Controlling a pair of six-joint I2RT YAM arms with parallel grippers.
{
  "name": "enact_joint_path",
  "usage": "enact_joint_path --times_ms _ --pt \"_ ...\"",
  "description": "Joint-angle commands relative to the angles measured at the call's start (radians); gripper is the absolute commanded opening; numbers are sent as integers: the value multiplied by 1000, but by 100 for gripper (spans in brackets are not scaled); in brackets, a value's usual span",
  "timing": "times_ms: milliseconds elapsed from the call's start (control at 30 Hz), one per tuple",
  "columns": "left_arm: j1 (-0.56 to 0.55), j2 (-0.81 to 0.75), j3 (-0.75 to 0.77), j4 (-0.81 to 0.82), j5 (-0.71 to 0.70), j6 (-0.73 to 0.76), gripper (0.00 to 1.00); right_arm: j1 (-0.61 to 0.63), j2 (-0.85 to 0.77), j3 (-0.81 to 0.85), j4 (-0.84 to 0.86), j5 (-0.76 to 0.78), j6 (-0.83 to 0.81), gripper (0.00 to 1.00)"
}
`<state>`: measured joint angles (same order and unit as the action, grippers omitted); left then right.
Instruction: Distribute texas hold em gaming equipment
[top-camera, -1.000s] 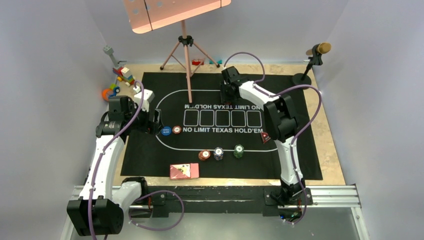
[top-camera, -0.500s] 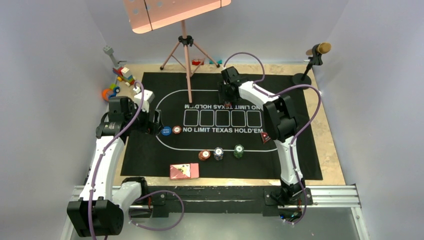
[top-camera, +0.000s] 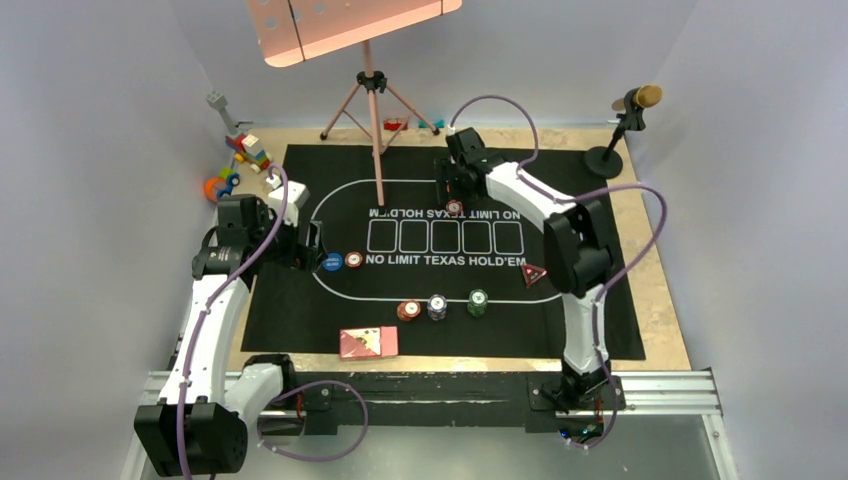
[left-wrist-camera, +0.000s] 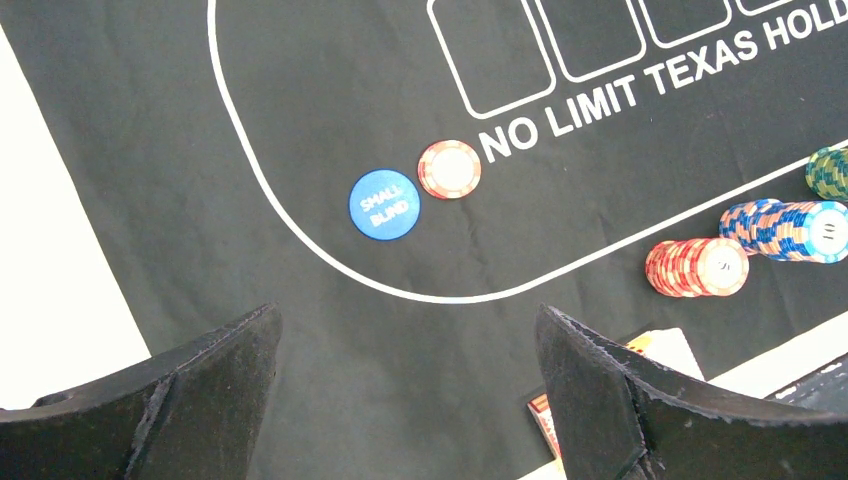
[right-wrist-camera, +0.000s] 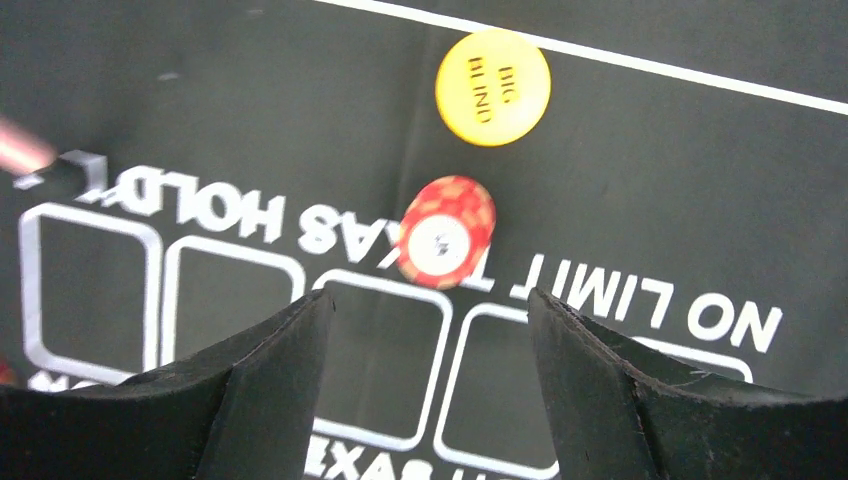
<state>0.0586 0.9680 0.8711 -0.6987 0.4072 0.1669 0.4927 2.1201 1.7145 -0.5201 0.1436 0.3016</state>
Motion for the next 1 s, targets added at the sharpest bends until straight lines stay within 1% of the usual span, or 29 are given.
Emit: enact_joint_path --times_ms 0,67,200,300,400,633,800,967 --pt "4 -23 -2 33 10 -3 100 103 -220 -62 -3 27 -3 76" --pt "3 -26 -3 33 11 -2 100 159 -284 -126 -12 17 -6 78" --pt "4 -29 -4 32 13 -1 100 277 -403 -306 13 -14 1 85" --pt "4 -27 -4 32 13 -1 100 365 -461 -403 36 -29 5 87" --pt "3 -30 -3 33 12 -3 100 441 -488 -459 57 -52 -13 87" --pt "3 -39 -7 33 2 -6 100 512 -443 -484 68 -139 -45 90" --pt "4 -43 -7 34 1 -5 100 527 -391 -487 83 -166 -56 91" --pt "4 -46 -7 34 1 -5 100 528 -329 -480 97 -162 -70 91"
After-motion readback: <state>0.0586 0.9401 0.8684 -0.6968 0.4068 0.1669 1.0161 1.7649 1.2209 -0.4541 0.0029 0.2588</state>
